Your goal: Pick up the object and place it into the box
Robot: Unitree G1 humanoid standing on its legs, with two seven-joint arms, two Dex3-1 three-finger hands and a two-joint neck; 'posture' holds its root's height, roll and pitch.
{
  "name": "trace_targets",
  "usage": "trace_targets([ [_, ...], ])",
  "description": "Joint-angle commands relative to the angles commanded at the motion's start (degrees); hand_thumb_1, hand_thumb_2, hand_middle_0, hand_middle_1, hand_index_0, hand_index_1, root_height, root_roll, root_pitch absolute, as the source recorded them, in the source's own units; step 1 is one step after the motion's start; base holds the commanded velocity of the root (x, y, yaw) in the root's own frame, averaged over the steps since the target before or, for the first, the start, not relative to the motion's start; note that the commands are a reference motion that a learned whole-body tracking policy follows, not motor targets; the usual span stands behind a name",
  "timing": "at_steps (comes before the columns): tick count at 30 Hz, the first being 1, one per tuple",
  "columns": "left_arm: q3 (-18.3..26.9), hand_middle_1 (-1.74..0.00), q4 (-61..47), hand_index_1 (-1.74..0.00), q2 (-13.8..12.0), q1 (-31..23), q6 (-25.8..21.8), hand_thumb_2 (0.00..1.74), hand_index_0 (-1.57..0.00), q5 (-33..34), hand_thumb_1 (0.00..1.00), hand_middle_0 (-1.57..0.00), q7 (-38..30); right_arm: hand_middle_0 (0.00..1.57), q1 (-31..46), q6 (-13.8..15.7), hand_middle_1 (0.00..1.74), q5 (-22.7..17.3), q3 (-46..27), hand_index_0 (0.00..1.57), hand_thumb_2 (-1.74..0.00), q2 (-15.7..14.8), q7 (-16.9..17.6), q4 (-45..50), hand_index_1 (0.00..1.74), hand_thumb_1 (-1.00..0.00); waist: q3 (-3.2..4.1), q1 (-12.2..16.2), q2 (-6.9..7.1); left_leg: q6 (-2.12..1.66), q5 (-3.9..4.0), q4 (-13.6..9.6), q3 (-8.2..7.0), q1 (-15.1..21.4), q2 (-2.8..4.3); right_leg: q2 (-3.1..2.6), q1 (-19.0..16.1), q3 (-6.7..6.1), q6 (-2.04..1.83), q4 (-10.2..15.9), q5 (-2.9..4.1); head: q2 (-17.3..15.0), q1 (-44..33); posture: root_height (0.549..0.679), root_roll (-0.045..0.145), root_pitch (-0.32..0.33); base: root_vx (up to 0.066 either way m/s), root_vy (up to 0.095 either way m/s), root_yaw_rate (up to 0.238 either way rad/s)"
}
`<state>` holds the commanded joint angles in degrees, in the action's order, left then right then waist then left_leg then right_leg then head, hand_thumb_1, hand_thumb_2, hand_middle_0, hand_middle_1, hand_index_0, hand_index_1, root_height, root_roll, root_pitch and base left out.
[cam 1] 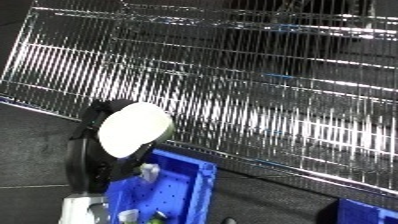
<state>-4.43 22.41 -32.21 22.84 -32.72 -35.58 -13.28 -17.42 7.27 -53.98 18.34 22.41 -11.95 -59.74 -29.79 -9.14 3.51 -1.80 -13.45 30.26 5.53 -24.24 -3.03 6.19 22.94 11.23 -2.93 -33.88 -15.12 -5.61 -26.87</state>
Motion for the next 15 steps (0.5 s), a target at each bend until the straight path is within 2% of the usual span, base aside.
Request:
trace_targets([
  [4,2.24,-1.48,1.56,-1.48,0.08,-2.89,-1.18,1.48,-1.33,-1.42,0.85,-1.33,-2.71,0.0,0.76,1.04,0.0,-0.69,-0.52,0.0,0.0,-0.39,-0.85,-1.66,0.0,0.0,0.0,-1.25,-0.06,0.0,0.41,-0.87,0.54,0.68,-0.19,0.4,-1.08,0.89,0.07,0.4,-0.36,-0.68,-5.1,0.656,0.047,0.081,-0.021,-0.029,0.137],
  [7,3.3,-1.48,5.34,-1.48,0.56,-4.04,-1.86,1.48,-1.33,-3.27,0.85,-1.33,-3.78,0.0,0.69,1.41,0.0,-1.18,-0.59,0.0,0.0,-0.79,-1.14,-2.9,0.0,0.0,0.0,-1.93,0.16,-0.07,0.72,-1.35,0.77,0.97,-0.21,0.51,-1.69,1.38,0.11,0.59,-0.55,-2.56,-10.21,0.657,0.048,0.078,-0.012,-0.029,0.108],
  [10,3.81,-1.48,10.42,-1.48,1.07,-4.5,-1.86,1.48,-1.33,-5.38,0.85,-1.33,-3.27,0.0,0.96,1.83,0.0,-1.97,-0.3,0.0,0.0,-1.48,-1.36,-3.93,0.0,0.0,0.0,-2.47,0.73,-0.16,1.03,-1.98,1.04,1.25,-0.14,0.38,-2.22,1.56,0.15,0.64,-0.8,-4.8,-15.91,0.657,0.046,0.075,0.012,-0.05,0.115],
  [15,4.7,-1.48,19.15,-1.48,1.05,-4.02,0.59,1.48,-1.33,-7.91,0.85,-1.33,-1.4,0.0,1.9,2.02,0.0,-1.93,0.09,0.0,0.0,-2.33,-3.24,-5.67,0.0,0.0,0.0,-2.4,2.4,-0.24,1.41,-3.05,1.22,2.0,0.39,-0.24,-3.05,1.35,0.31,0.48,-1.45,-5.2,-21.49,0.656,0.041,0.066,0.032,-0.03,0.044],
])
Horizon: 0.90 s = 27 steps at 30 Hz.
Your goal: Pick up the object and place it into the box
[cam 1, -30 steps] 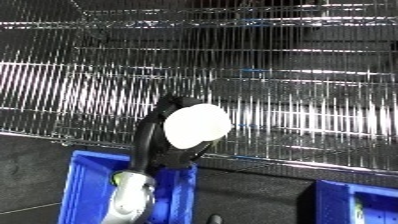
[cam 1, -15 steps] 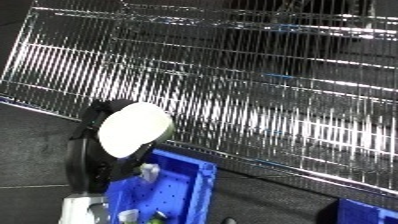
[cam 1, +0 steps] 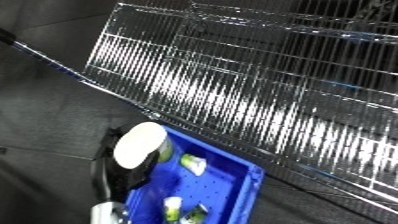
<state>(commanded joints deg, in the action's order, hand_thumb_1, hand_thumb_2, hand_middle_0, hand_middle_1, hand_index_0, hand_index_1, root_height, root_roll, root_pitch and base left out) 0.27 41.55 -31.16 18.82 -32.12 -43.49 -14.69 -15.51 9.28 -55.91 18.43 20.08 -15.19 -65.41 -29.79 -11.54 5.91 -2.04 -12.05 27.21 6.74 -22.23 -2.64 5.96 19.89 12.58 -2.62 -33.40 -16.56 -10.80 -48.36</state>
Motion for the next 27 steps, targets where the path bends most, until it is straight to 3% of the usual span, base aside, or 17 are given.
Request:
trace_targets([
  [5,0.86,-1.48,10.58,-1.48,-0.28,2.52,1.79,1.48,-1.33,-2.88,0.85,-1.33,3.56,0.0,-0.43,0.03,0.0,1.05,1.34,0.0,0.0,-0.08,-1.79,-1.57,0.0,0.0,0.0,0.96,1.55,-0.13,0.51,-1.17,-0.38,0.82,0.82,-0.91,-0.53,-0.83,0.07,0.91,-0.06,-1.33,-3.55,0.656,0.038,0.064,0.004,0.022,-0.034],
  [14,0.33,-0.7,23.88,-0.7,-0.99,6.42,4.32,0.7,-0.63,-5.25,0.4,-0.63,11.94,0.0,-0.83,-0.38,0.0,2.4,2.05,0.0,0.0,-0.3,-3.46,-2.68,0.0,0.0,0.0,1.95,3.53,-0.41,0.87,-2.93,-0.7,1.88,1.88,-1.34,-1.61,-1.32,-0.34,2.84,0.33,-1.98,-4.93,0.657,0.031,0.062,0.006,0.012,-0.009],
  [22,-0.19,0.0,28.83,0.0,-1.36,6.77,6.03,0.0,0.0,-4.1,0.0,0.0,14.84,0.0,-0.68,-0.79,0.0,3.04,2.49,0.0,0.0,-0.5,-3.52,-2.67,0.0,0.0,0.0,2.32,3.64,-0.35,0.59,-3.23,-0.7,2.71,1.81,-1.2,-2.62,-1.53,-0.61,3.9,0.57,-3.19,-4.63,0.659,0.032,0.055,0.021,0.017,-0.008],
  [27,-0.55,0.0,30.22,0.0,-1.21,6.5,6.49,0.0,0.0,-3.28,0.0,0.0,15.45,0.0,-0.78,-0.9,0.0,3.11,2.61,0.0,0.0,-0.64,-3.24,-2.67,0.0,0.0,0.0,2.38,3.38,-0.22,0.34,-3.0,-0.71,2.71,1.55,-1.13,-2.76,-1.56,-0.68,4.11,0.63,-3.59,-3.87,0.659,0.031,0.054,0.013,0.009,-0.014],
])
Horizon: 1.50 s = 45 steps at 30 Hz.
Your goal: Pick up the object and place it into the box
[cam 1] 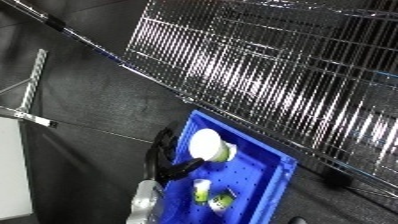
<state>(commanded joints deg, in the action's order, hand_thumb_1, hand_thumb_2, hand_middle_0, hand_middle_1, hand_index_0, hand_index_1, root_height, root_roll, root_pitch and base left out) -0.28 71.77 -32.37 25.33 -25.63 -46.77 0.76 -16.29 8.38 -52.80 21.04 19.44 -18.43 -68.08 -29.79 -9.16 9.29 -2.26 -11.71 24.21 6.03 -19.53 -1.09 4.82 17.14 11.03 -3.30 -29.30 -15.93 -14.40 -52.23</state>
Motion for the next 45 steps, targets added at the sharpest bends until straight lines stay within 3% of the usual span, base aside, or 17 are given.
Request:
trace_targets([
  [11,-1.71,0.0,1.25,0.0,1.03,-1.39,3.62,0.0,0.0,0.33,0.0,0.0,4.18,0.0,0.03,-0.31,0.0,-0.27,0.14,0.0,0.0,-0.01,0.55,0.88,0.0,0.0,0.0,0.54,-0.59,0.35,-0.66,1.15,-0.34,-0.62,-0.46,0.04,0.49,-0.2,-0.27,-0.06,0.28,-1.15,4.58,0.659,0.028,0.058,0.004,-0.005,-0.031],
  [18,-4.21,0.0,0.63,0.0,2.22,-2.28,4.89,0.0,0.0,1.39,0.0,0.0,5.86,0.0,-0.96,-0.44,0.0,0.84,-0.1,0.0,0.0,0.44,1.24,1.41,0.0,0.0,0.0,1.58,-1.77,0.47,-0.89,1.87,-1.05,-0.61,-0.41,0.01,0.9,-0.63,-0.41,-0.03,0.53,-2.29,12.98,0.658,0.026,0.059,-0.029,0.017,-0.132],
  [31,-10.74,0.0,-3.61,0.0,4.1,-3.82,12.03,0.0,0.0,6.74,0.0,0.0,9.84,0.0,-5.32,-2.24,0.0,1.55,-0.65,0.0,0.0,2.9,4.73,4.04,0.0,0.0,0.0,3.57,-4.92,0.25,-0.99,3.86,-2.99,-1.31,-0.08,-0.22,2.57,-2.28,-0.68,0.07,2.34,-1.52,35.66,0.658,0.03,0.059,-0.036,0.026,-0.134],
  [37,-12.51,0.0,-5.4,0.0,5.42,-5.0,12.36,0.0,0.0,8.29,0.0,0.0,8.66,0.0,-6.06,-2.04,0.0,2.1,-1.62,0.0,0.0,4.23,4.57,5.15,0.0,0.0,0.0,4.34,-6.46,0.22,-0.38,3.53,-3.52,-1.51,-0.13,-0.17,3.34,-2.84,-0.83,0.15,3.08,0.54,46.44,0.658,0.032,0.063,-0.032,0.019,-0.083],
  [45,-14.94,0.0,-6.36,0.0,6.64,-6.64,13.51,0.0,0.0,12.8,0.0,0.0,6.13,0.0,-6.01,0.49,0.0,1.51,-2.49,0.0,0.0,6.05,3.79,7.93,0.0,0.0,0.0,5.51,-8.6,0.3,0.24,2.81,-3.92,-1.31,-0.2,0.14,4.39,-3.07,-0.9,-0.88,3.29,3.9,58.58,0.657,0.033,0.065,-0.017,0.032,-0.093],
])
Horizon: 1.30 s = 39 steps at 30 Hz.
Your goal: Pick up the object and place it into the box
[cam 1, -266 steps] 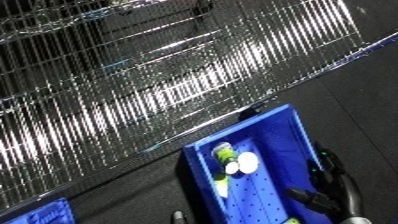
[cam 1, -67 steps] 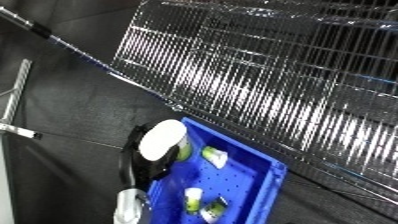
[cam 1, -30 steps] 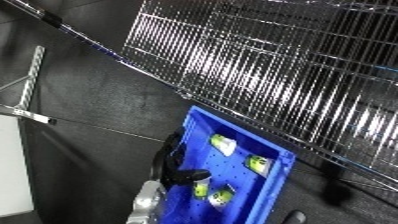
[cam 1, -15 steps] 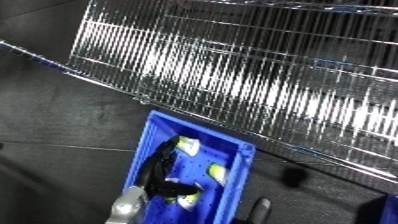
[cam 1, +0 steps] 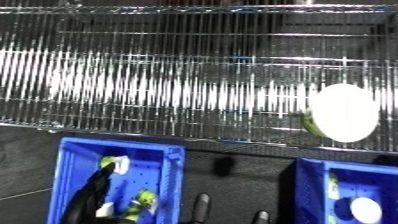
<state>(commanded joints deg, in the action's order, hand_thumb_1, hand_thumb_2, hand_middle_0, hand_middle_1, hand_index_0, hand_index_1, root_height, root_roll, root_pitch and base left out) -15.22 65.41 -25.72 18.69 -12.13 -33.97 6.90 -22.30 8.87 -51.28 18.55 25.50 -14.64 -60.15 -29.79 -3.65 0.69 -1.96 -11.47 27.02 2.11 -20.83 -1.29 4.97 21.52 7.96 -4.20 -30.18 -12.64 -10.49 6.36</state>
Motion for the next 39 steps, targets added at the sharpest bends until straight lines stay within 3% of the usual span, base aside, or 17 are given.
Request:
trace_targets([
  [5,-0.07,0.0,0.54,0.0,0.66,-1.56,0.94,0.0,0.0,0.14,0.0,0.0,-1.24,0.0,1.26,2.61,0.0,-1.0,-0.8,0.0,0.0,0.89,-0.86,3.59,0.0,0.0,0.0,1.44,-0.56,0.07,-0.13,0.02,-0.69,0.32,0.29,-0.09,0.58,-0.63,0.2,-0.88,-0.29,2.46,6.25,0.656,0.034,0.065,-0.008,0.049,-0.217],
  [12,0.33,0.0,-1.03,0.0,1.19,-5.41,0.58,0.0,0.0,2.01,0.0,0.0,-3.13,0.0,5.75,7.33,0.0,-0.37,-1.66,0.0,0.0,3.05,0.87,13.71,0.0,0.0,0.0,3.78,-0.7,-0.01,-1.12,1.3,-2.09,0.16,0.82,-0.21,1.29,-1.74,0.55,-1.38,-0.41,4.74,8.37,0.655,0.039,0.069,-0.008,0.029,-0.196],
  [17,0.66,0.0,-3.31,0.0,1.85,-8.39,-0.33,0.0,0.0,1.99,0.0,0.0,-4.58,0.0,10.45,14.7,0.0,0.93,-3.45,0.0,0.0,4.54,6.94,26.79,0.0,0.0,0.0,5.77,-0.67,0.04,-1.51,1.74,-2.94,-0.1,1.05,-0.51,2.07,-2.66,0.69,-1.64,-0.42,5.75,5.91,0.655,0.042,0.077,-0.005,0.035,-0.167],
  [21,1.8,0.0,-3.93,0.0,2.59,-10.21,-1.54,0.0,0.0,0.94,0.0,0.0,-4.91,0.0,13.55,20.96,0.0,5.66,-6.35,0.0,0.0,4.88,12.07,37.26,0.0,0.0,0.0,7.43,-0.68,0.12,-1.73,1.82,-3.7,-0.29,1.12,-0.79,2.71,-3.46,0.68,-1.63,-0.46,6.23,3.93,0.655,0.046,0.085,-0.007,0.048,-0.144],
  [25,3.03,0.0,-3.65,0.0,3.11,-11.51,-2.38,0.0,0.0,0.89,0.0,0.0,-4.62,0.0,14.61,24.52,0.0,11.3,-8.88,0.0,0.0,5.71,15.41,46.03,0.0,0.0,0.0,8.33,-0.68,0.04,-1.76,1.8,-4.28,-0.61,1.27,-0.9,3.2,-3.87,0.54,-1.49,-0.45,6.06,3.0,0.655,0.049,0.092,-0.007,0.026,-0.08],
  [28,3.61,0.0,-3.15,0.0,3.14,-11.95,-2.8,0.0,0.0,0.8,0.0,0.0,-4.13,0.0,14.15,24.73,0.0,14.21,-9.97,0.0,0.0,7.37,17.02,51.78,0.0,0.0,0.0,8.51,-0.73,-0.14,-1.71,1.66,-4.53,-0.72,1.43,-0.9,3.36,-3.94,0.41,-1.38,-0.51,5.9,2.47,0.655,0.049,0.095,-0.003,0.01,-0.029],
  [32,3.95,0.0,-2.26,0.0,3.0,-11.57,-3.05,0.0,0.0,0.9,0.0,0.0,-3.58,0.0,12.11,22.91,0.0,16.26,-10.77,0.0,0.0,9.89,17.84,57.27,0.0,0.0,0.0,8.3,-0.71,-0.4,-1.66,1.57,-4.67,-0.78,1.6,-0.84,3.32,-3.78,0.35,-1.31,-0.65,5.49,2.66,0.655,0.05,0.096,-0.001,-0.005,0.009],
  [39,3.25,0.0,-1.76,0.0,2.44,-9.88,-2.31,0.0,0.0,1.93,0.0,0.0,-3.29,0.0,5.02,15.83,0.0,18.16,-10.21,0.0,0.0,12.63,17.66,62.12,0.0,0.0,0.0,7.08,-0.66,-0.7,-1.72,2.05,-4.46,-0.73,1.59,-0.56,2.67,-3.1,0.64,-1.48,-0.93,3.7,4.69,0.655,0.051,0.088,0.012,-0.023,0.053],
])
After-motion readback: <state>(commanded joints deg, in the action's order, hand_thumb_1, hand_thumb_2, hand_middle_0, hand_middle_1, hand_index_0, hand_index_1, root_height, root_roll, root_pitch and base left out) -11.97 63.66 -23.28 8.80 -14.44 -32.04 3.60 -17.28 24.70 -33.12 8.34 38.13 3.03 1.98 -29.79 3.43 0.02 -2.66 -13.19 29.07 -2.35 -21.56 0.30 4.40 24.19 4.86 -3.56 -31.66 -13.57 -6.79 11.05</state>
